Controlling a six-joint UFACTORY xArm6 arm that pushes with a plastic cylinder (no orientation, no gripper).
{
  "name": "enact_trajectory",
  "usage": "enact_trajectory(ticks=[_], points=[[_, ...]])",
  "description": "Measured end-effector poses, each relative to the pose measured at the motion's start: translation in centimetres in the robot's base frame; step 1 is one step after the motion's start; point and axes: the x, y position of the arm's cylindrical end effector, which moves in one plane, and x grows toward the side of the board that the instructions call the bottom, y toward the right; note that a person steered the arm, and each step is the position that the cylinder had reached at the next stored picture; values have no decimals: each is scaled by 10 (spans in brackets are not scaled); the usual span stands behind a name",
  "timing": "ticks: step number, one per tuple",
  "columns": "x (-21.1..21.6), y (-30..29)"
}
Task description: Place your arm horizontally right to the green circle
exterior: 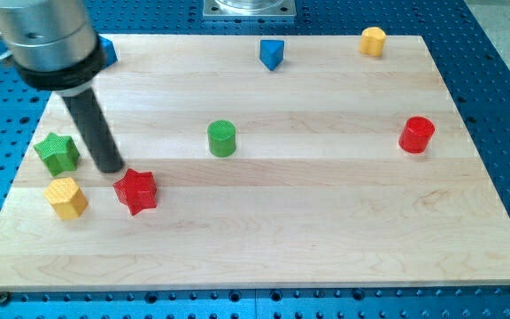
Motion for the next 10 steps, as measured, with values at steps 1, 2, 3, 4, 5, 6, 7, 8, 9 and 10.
enact_trajectory(ticks=[1,2,3,4,5,6,7,8,9,10], points=[[-4,25],[-37,74],[-58,104],[-77,109],[-73,175],[-51,146],[6,79],[51,70],[81,139],[149,-1]])
